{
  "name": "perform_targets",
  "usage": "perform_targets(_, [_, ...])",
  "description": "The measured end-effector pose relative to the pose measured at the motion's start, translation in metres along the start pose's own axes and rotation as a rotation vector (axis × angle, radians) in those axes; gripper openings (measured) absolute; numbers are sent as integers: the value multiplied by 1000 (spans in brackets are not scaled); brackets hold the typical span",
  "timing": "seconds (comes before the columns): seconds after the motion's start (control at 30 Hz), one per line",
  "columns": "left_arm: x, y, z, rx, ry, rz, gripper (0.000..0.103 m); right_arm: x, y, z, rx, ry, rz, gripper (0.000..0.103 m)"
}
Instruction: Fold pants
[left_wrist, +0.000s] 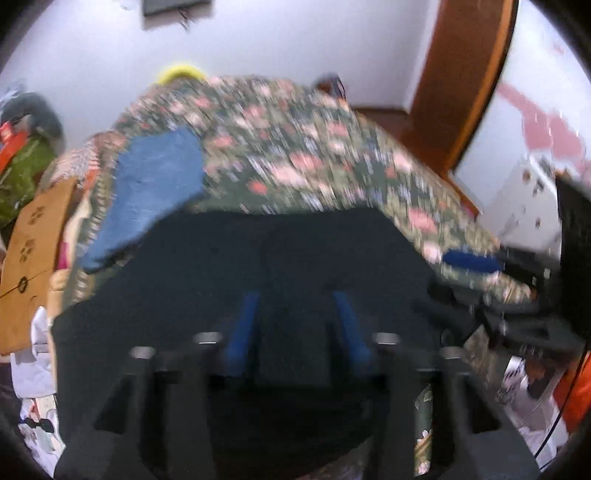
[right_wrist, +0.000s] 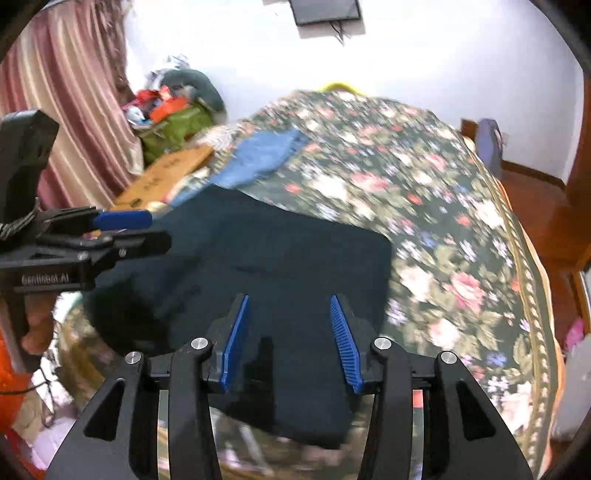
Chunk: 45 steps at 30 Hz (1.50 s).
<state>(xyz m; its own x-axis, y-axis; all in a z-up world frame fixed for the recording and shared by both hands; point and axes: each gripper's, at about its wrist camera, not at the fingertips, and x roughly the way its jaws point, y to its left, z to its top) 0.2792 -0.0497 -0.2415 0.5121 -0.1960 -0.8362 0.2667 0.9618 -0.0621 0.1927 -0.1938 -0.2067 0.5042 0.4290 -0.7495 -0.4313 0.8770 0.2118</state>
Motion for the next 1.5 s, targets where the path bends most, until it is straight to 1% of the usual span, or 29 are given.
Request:
perform_targets(0.03, [11,-5,-2,8,27,0,26,6,-4,-2,0,3,-1,37])
perform_targets(0.07, [19,-8,-5,11,46,-4,26,14,-10,-7,17,34,7,34])
perform_targets(0.1, [27,-10,-8,14,64,-3,26,21,-13,-10,26,58,12,34])
perform_targets(0.13, [35,-12,-12,20,78,16,26,27,-16,-15,33,77,16,34])
perform_targets(0.2, [35,-13,-18,37,60,28,26,30,-22,-21,51,66,32,34])
perform_targets(0.3, [30,-12,-23,47,54,34,26,26,-30,-25,71,64,30,34])
perform_targets(0.43, [24,-9,-31,47,43,35,26,20,-42,-32,101,74,29,37])
perform_targets(0.53, [13,-11,-36,47,21,51,26,12,-44,-33,104,85,-9,38])
perform_targets(0.6, [6,-10,-38,42,14,70,26,4,-44,-31,119,71,-17,40])
perform_targets(0.63, [4,-9,-40,38,14,79,27,-1,-42,-28,119,54,-15,40])
perform_targets(0.7, [-3,-2,-44,16,13,127,35,-10,-33,-23,100,23,-16,40])
perform_targets(0.73, [-8,5,-47,-5,11,147,45,-13,-28,-19,88,10,-18,40])
perform_targets(0.77, [-14,16,-51,-43,6,159,58,-16,-23,-15,72,-6,-19,40])
perform_targets(0.8, [-19,21,-54,-67,0,166,63,-19,-18,-11,59,-17,-18,40])
perform_targets(0.83, [-30,34,-59,-119,-20,188,67,-21,-12,-8,45,-27,-17,40])
perform_targets(0.9, [-44,51,-68,-176,-35,222,67,-24,1,-1,13,-49,-8,41])
perform_targets(0.97, [-61,77,-80,-259,-48,261,70,-24,17,7,-22,-65,5,45])
perform_targets(1.1, [-90,127,-106,-426,-70,281,72,-19,46,17,-74,-83,32,47])
perform_targets(1.17, [-105,154,-126,-515,-85,301,72,-14,61,21,-98,-80,45,47])
perform_targets(1.27, [-114,182,-150,-595,-80,317,72,-3,79,22,-118,-58,66,47])
perform_targets(1.3, [-115,189,-157,-619,-77,311,72,2,84,22,-121,-49,74,47])
perform_targets(1.33, [-115,199,-168,-656,-71,293,72,6,89,21,-124,-42,80,47])
perform_targets(1.4, [-112,208,-180,-696,-60,261,72,16,100,17,-136,-20,87,47])
perform_targets(1.43, [-110,213,-186,-720,-50,231,72,21,105,15,-141,-8,89,47])
perform_targets(1.5, [-100,221,-198,-776,-30,144,72,31,111,11,-152,18,88,47])
